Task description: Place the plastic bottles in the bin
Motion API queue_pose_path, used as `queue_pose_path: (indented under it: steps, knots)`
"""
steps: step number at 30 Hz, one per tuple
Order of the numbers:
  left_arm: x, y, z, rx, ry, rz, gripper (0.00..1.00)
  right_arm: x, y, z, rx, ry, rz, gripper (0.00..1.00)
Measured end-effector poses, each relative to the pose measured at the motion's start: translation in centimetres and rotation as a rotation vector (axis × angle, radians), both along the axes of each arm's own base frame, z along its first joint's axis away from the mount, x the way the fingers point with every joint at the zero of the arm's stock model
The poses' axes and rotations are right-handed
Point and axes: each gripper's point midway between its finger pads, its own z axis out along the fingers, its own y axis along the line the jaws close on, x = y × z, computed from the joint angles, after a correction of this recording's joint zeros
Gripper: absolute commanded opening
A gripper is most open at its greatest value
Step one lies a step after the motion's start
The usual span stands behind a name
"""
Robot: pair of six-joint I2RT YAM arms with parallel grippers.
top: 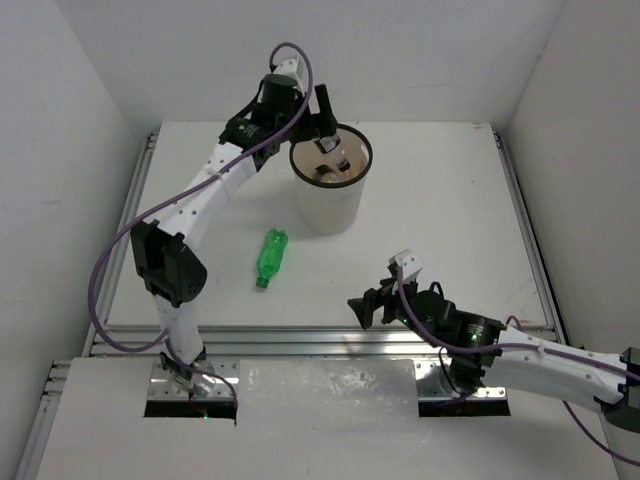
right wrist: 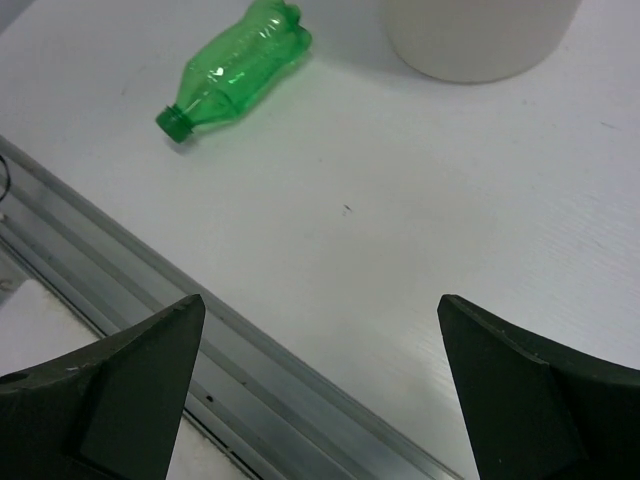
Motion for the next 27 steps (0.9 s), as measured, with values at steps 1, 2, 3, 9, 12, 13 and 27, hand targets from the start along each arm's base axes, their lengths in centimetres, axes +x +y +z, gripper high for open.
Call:
queue_pose_path:
  steps: [1,2,3,9,12,13,27]
  knots:
    - [-0.1,0.5,-1.8,0.032,0.047,0.011,1.0,0.0,-0.3,-0.2,-0.011,0.005,-0.013,0.99]
    - [-0.4,1.0,-3.3,0.06,0.084,0.022,1.0,0.1,-0.6,-0.4,-0.022,0.012,-0.027,0.99]
    - [-1.0,1.7,-4.0,0.083,0.105,0.037,1.0,0.1,-1.0,-0.6,-0.036,0.022,-0.044,0.99]
    - [-10.4,8.4,-2.8,0.127,0.079,0.173,1.0,0.4,-2.5,-0.3,-0.088,0.087,-0.137,0.99]
    - [-15.9,12.0,-2.8,0.094,0.03,0.228,1.0,0.2,-3.0,-0.9,-0.108,0.113,-0.15,0.99]
    - [-17.0,12.9,-3.5,0.092,0.026,0.241,1.0,0.1,-3.2,-1.1,-0.116,0.12,-0.15,0.99]
    - [-17.4,12.8,-30.3,0.453,0.607,0.22,0.76,-1.0,-2.4,-2.3,-0.141,0.17,-0.084,0.99]
